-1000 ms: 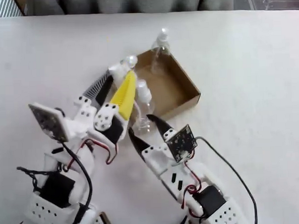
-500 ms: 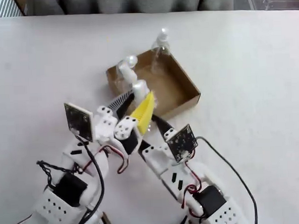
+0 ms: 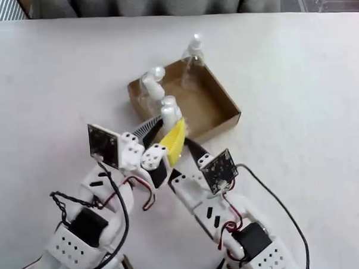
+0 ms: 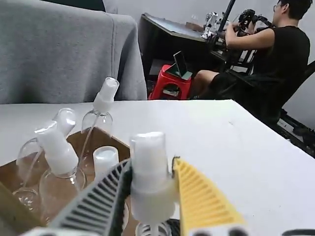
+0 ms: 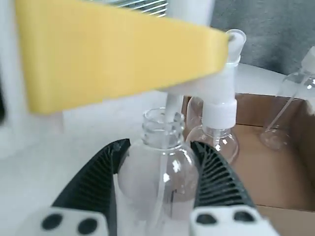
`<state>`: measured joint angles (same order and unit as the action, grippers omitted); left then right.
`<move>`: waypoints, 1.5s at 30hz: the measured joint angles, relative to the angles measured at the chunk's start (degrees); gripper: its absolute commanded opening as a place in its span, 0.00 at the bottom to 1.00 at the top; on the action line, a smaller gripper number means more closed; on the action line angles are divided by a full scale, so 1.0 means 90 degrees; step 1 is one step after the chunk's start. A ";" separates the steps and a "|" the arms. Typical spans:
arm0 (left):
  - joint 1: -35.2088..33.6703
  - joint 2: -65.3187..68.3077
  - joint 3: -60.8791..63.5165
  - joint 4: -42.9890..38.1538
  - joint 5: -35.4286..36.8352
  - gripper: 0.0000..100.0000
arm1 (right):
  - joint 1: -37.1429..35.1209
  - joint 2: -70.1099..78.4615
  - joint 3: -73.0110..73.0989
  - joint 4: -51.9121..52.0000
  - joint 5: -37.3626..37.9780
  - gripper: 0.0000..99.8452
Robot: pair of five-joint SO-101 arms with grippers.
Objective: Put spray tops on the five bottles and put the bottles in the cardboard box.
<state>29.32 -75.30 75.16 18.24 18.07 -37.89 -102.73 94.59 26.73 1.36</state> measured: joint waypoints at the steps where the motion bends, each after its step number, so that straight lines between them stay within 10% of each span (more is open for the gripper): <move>1: 0.0000 0.0000 0.0000 0.0000 0.0000 0.02 | 0.0039 0.0000 0.0000 0.0000 0.0000 0.02; 11: 0.0000 0.0000 0.0078 0.0000 0.0000 0.03 | 0.0137 0.0000 0.0000 0.0000 0.0000 0.02; 22: 0.0000 0.0000 0.0078 0.0254 0.0000 0.29 | 0.0137 0.0000 0.0049 0.0000 0.0000 0.02; 45: -0.0821 -0.3214 -0.0264 0.3888 0.0000 0.21 | 0.1446 0.0000 0.0049 -0.0615 0.0000 0.02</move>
<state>21.93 -104.22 72.79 53.23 18.07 -24.88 -102.73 95.03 21.19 1.36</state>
